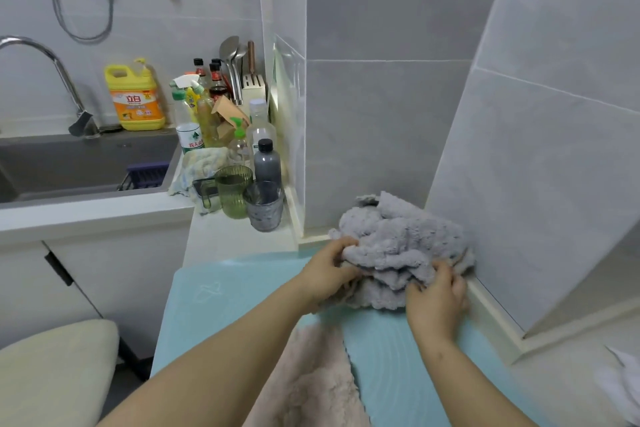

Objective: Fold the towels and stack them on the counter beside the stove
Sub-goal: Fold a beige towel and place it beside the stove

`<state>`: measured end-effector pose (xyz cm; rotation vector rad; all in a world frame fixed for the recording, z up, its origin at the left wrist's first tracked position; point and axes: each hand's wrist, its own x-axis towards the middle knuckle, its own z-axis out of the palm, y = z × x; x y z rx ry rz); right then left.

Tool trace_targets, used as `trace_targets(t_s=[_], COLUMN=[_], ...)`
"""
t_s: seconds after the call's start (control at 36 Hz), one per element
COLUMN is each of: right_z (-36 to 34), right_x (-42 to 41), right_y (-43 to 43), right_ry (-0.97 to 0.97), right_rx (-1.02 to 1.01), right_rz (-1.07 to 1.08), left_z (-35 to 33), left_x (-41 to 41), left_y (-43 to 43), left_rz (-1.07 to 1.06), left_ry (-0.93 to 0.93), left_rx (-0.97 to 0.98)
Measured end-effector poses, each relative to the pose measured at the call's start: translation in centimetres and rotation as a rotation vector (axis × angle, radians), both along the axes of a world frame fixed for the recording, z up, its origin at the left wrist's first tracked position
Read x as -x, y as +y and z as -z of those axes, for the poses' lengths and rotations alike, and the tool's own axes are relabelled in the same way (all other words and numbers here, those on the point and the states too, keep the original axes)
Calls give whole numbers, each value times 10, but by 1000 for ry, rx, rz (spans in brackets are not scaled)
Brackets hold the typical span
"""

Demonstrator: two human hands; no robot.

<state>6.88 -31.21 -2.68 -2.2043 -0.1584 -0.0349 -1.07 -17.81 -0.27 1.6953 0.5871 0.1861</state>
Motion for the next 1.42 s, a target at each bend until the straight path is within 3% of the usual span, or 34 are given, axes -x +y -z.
trace_targets(t_s=[0.08,0.17,0.22,0.33,0.47,0.64,0.81,1.0,1.17,1.42], right_z=[-5,-9,-12,-5,20,32,31,11,2,-9], right_x=[2,10,18,43,67,77,77,76,75,72], right_y=[-8,-9,-4,18,38,40,38,40,40,45], right_ry=[12,-34,-36,205,327,254,223,123,75,-28], right_rx=[220,221,167,181,366,549,564,419,368,225], right_rz=[25,-41,-214,-733,-938,-927,-886,-777,-730,-635], left_z=[7,15,19,21,22,24,28,29,34,9], left_x=[-2,8,20,51,100,148,173,177,179,167], left_y=[-1,2,7,20,39,56,61,63,59,81], left_rz=[144,101,56,33,-84,20,92,34,109,-160], left_ry=[114,215,303,485,616,810,915,851,949,765], left_rx=[-343,-519,-577,-682,-685,-639,-635,-630,-635,-746])
